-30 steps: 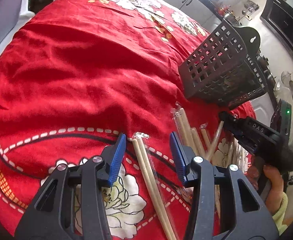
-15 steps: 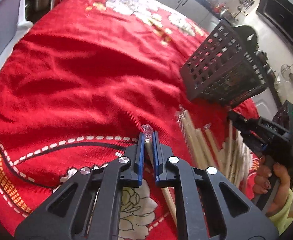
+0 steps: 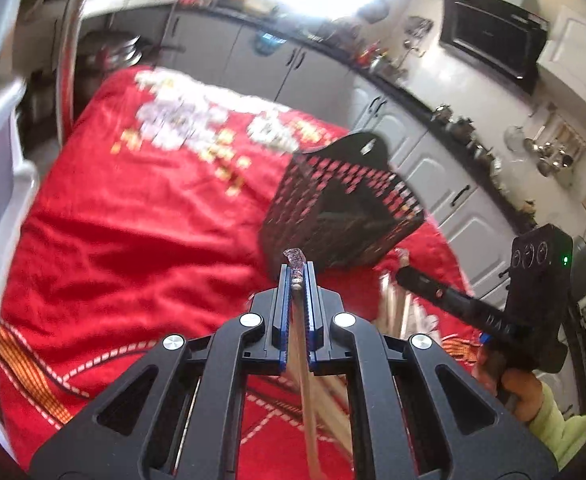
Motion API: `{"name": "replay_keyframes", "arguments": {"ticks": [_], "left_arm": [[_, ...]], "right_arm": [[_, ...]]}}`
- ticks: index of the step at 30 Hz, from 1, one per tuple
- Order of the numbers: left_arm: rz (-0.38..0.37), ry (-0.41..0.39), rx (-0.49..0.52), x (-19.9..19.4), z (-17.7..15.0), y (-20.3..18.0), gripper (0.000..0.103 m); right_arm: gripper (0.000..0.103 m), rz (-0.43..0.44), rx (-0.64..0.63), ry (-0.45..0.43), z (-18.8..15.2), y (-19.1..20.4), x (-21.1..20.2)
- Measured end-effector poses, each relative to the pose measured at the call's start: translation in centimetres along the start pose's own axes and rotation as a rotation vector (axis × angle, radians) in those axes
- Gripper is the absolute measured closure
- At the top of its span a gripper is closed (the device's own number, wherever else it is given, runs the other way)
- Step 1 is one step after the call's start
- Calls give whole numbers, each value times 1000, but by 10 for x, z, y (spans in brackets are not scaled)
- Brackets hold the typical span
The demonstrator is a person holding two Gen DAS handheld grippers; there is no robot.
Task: Organize utensils
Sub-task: 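Lift both held chopsticks and lower them upright into the grey mesh caddy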
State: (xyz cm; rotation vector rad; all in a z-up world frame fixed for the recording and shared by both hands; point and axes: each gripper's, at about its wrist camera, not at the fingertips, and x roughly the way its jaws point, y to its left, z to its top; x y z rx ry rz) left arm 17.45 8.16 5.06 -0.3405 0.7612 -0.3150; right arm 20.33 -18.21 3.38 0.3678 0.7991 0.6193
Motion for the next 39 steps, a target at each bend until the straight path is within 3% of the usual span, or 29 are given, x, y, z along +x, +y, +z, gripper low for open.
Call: {"name": "replay_keyframes", "arguments": {"ticks": [11,25,35,39], "left_arm": [[-41,-111,126,-35,40,-56,100],[-46,-264,185,-63,103,-97,100],[62,-435,231,-64,161,-125,100],[110,-463,256,-52,170,-135,100]], "right_arm": [[93,-3,-158,-149,22,38,-37],[96,-40,-272,-347,65,50,-98],[97,-86,-317,-455,115,52,-125],[97,-102,-329,-469,128,49,-123]]}}
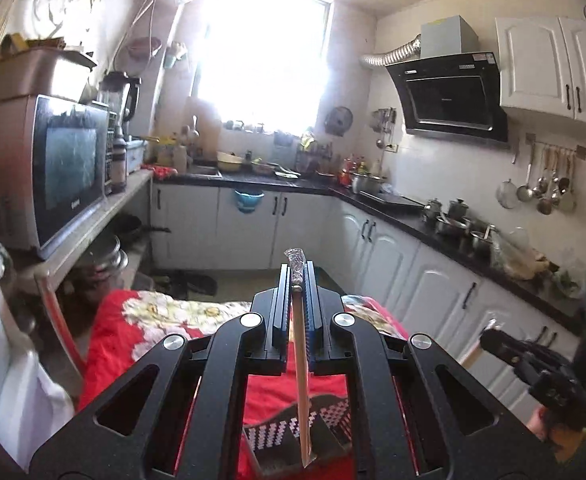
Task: Organize utensils
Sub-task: 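Lift both held chopsticks and lower them upright into the grey mesh caddy, then open both tools to leave the chopsticks standing in the caddy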
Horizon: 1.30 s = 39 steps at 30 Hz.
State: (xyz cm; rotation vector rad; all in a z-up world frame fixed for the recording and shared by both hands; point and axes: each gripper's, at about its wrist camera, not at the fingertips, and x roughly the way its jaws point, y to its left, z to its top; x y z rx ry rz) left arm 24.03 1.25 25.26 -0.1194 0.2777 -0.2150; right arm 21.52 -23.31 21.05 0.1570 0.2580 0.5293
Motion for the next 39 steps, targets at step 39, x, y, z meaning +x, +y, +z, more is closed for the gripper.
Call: {"name": "replay_keyframes", "arguments": {"ticks": [39], "left_arm": [[44,91,-20,66,-111,21,100]], "right_arm": [[96,-129,22,92,-84,-34,73]]}}
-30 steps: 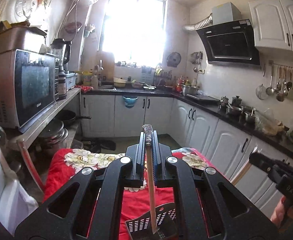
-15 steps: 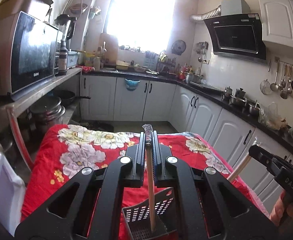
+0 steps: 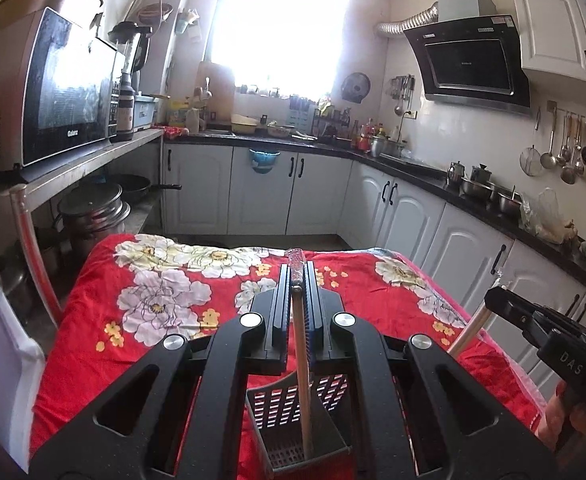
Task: Organize utensils
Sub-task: 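Open both tools to leave the chopsticks standing in the caddy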
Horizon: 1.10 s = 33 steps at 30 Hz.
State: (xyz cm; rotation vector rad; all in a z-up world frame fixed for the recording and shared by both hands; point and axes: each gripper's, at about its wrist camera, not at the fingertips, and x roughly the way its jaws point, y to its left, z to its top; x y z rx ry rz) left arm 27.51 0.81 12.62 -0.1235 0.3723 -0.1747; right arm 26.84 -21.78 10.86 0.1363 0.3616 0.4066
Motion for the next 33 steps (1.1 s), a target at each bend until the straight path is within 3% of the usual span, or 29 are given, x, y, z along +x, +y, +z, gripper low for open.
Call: {"name": "replay_keyframes", "arguments": {"ticks": [10,13,18,27,33], "left_arm": [[-9,22,-24,-4,-10,4,100],[-11,31,-31,-6,-13,6,100],[-8,40,-48,-12,-15,10,97],[-5,47,-83,-27,-22,18,75],[-21,47,-106,-42,-27,23,56]], "right_arm": [[95,0,55,19,-12,-8,-7],[84,-1,67,25,-17,-10,-10],[78,-7,75,25,-23,-10,-16],[64,-17,80,26,-28,-8,-27],[60,-21,78,43,-35,-7,-34]]}}
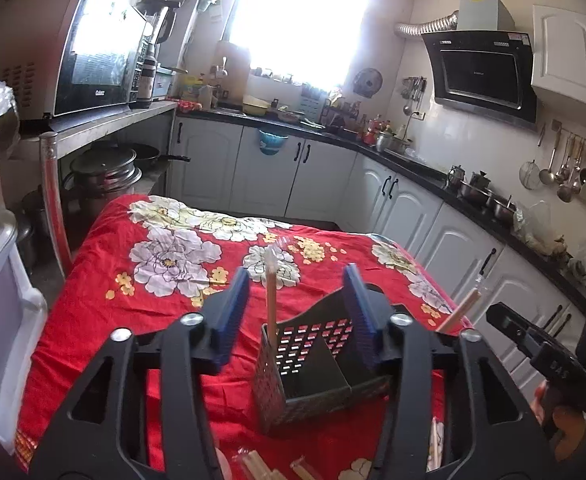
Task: Organize utensils
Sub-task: 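Open both tools to leave the chopsticks standing in the caddy, then close the left tool on a wrapped chopstick while the right tool grasps another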
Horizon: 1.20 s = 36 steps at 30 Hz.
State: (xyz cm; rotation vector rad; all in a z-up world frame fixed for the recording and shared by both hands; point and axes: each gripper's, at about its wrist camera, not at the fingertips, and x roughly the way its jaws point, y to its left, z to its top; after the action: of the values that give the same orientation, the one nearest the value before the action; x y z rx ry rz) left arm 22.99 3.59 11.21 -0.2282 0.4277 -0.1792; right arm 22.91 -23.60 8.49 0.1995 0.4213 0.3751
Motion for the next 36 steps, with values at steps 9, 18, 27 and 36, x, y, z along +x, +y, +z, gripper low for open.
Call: {"name": "replay_keyframes", "arguments": {"ticks": [9,18,27,36], "left_arm": [[-29,8,-20,-21,-14,1,30],[-37,27,-36,-37,-33,3,11],[-28,56,-53,-50,-52,9,11],[-9,94,-63,-52,-70,17,11]], "right_arm": [[50,-6,-11,14,-10,5,-14],[44,2,-11,38,-23,9,-30],[42,15,-31,70,-39,18,-43],[42,14,-22,123,-59,17,-47]]}}
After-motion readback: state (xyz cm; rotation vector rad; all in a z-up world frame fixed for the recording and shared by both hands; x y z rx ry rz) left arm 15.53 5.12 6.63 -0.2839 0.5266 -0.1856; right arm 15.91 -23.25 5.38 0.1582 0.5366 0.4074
